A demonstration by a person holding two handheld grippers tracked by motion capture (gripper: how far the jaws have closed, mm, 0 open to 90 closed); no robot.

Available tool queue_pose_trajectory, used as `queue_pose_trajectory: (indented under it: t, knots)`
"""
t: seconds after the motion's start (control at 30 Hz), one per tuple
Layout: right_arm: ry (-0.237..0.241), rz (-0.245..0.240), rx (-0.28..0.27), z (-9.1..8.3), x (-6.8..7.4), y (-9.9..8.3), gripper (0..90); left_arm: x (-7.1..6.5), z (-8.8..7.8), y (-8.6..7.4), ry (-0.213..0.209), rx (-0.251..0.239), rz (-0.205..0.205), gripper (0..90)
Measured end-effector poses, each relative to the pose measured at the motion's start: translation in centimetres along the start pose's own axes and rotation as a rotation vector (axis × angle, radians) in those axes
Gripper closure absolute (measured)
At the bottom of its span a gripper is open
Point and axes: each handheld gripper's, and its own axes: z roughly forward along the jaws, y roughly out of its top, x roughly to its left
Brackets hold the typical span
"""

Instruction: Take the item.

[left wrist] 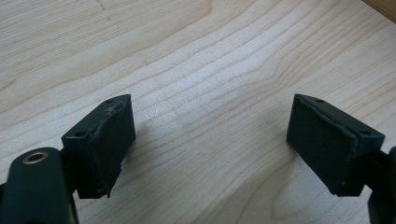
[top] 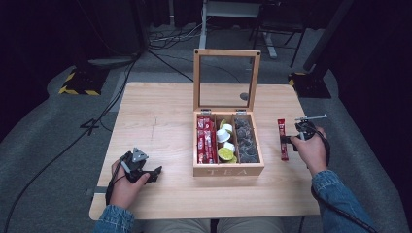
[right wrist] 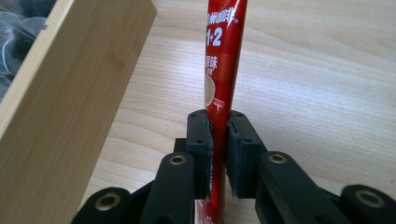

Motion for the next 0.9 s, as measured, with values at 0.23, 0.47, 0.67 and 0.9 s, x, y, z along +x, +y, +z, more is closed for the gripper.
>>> queue_pose_trajectory:
  t: [0.23,0.47,0.67,0.9]
  knots:
    - [-0.002,0.020,0.011,0.6,-0.1,-0.3,80.6,0.0,0.0,0.0,0.000,-0.001,0.000,15.7]
    - [-0.019,0.025,0.035,1.3,-0.1,-0.9,79.9,0.0,0.0,0.0,0.000,-0.001,0.000,15.7]
    - [-0.051,0.000,0.029,1.1,0.0,-0.8,71.2,0.0,0.0,0.0,0.000,0.000,0.000,15.7]
    - [-0.050,-0.037,-0.047,-0.4,0.9,0.1,59.2,0.0,0.1,0.1,-0.002,0.004,-0.003,15.0]
